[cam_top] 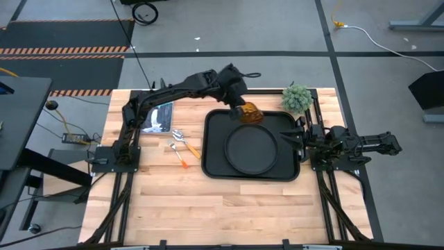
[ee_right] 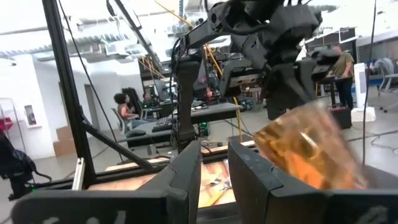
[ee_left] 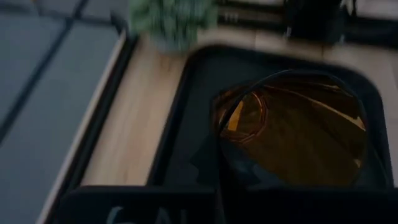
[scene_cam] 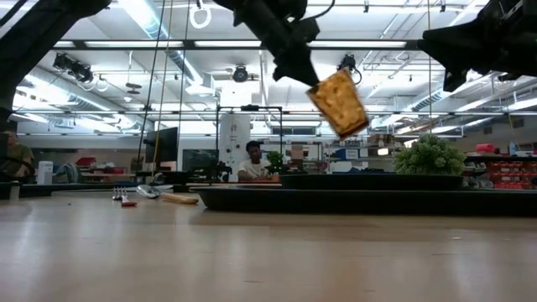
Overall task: Pick and place plate/cup/fork/spoon on tray
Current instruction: Move the orange cup to the top right of the black table tray
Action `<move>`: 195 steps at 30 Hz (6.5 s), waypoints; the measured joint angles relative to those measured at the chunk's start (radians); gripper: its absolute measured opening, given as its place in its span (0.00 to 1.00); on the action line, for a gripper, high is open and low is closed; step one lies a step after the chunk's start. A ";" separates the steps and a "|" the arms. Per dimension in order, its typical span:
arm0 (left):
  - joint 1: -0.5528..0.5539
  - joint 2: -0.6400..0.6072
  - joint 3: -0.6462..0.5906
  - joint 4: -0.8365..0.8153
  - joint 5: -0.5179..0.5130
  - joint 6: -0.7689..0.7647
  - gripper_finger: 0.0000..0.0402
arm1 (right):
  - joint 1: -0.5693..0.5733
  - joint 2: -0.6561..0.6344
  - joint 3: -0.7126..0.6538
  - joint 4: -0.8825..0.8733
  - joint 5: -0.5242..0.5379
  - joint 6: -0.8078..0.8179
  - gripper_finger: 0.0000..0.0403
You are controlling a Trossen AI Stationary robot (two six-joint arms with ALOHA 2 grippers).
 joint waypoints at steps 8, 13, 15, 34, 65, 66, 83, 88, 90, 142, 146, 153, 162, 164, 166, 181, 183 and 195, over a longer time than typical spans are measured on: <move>-0.016 0.000 -0.168 0.399 0.003 0.027 0.01 | 0.000 0.000 0.000 -0.001 -0.041 0.197 0.22; 0.003 0.005 -0.263 0.528 0.001 0.024 0.01 | 0.000 0.000 0.000 0.001 -0.163 0.226 0.22; 0.010 0.023 -0.267 0.534 0.000 0.014 0.01 | 0.000 0.000 0.000 0.016 -0.167 0.227 0.22; 0.005 0.340 0.250 0.256 0.066 0.027 0.01 | 0.000 -0.005 0.000 0.150 -0.314 0.216 0.22; 0.001 0.444 0.299 0.173 -0.001 0.079 0.01 | 0.000 -0.005 0.000 0.128 -0.291 0.207 0.22; 0.002 0.443 0.299 0.177 -0.003 0.081 0.01 | 0.000 -0.005 0.000 0.129 -0.291 0.207 0.22; 0.024 0.436 0.298 0.126 0.008 0.123 0.01 | 0.000 -0.005 0.000 0.127 -0.287 0.207 0.22; 0.017 0.436 0.298 0.156 0.008 0.147 0.01 | 0.000 -0.005 0.000 0.127 -0.288 0.201 0.22; 0.012 0.436 0.298 0.177 0.008 0.157 0.01 | 0.000 -0.005 0.000 0.127 -0.288 0.200 0.22; 0.030 0.363 0.299 -0.110 -0.008 0.349 0.02 | 0.001 -0.005 0.000 0.152 -0.261 0.181 0.22; 0.029 0.363 0.299 -0.096 -0.008 0.385 0.02 | 0.001 -0.005 0.000 0.152 -0.261 0.181 0.22; 0.029 0.363 0.291 -0.067 -0.010 0.412 0.03 | 0.001 -0.005 0.000 0.152 -0.261 0.181 0.22; 0.024 0.364 0.291 -0.061 -0.010 0.415 0.05 | 0.001 -0.005 0.000 0.153 -0.261 0.181 0.22; 0.022 0.364 0.291 -0.061 -0.011 0.415 0.07 | 0.001 -0.005 0.000 0.152 -0.261 0.179 0.22; 0.019 0.364 0.291 -0.061 -0.011 0.415 0.09 | 0.001 -0.005 0.000 0.152 -0.261 0.176 0.22; 0.011 0.365 0.291 -0.031 -0.010 0.445 0.14 | 0.001 -0.005 0.000 0.153 -0.261 0.174 0.22; 0.011 0.365 0.290 -0.011 -0.010 0.461 0.14 | 0.001 -0.005 0.000 0.153 -0.261 0.174 0.22; 0.006 0.397 0.290 0.102 0.066 0.501 0.14 | 0.002 -0.004 0.000 0.160 -0.261 0.181 0.22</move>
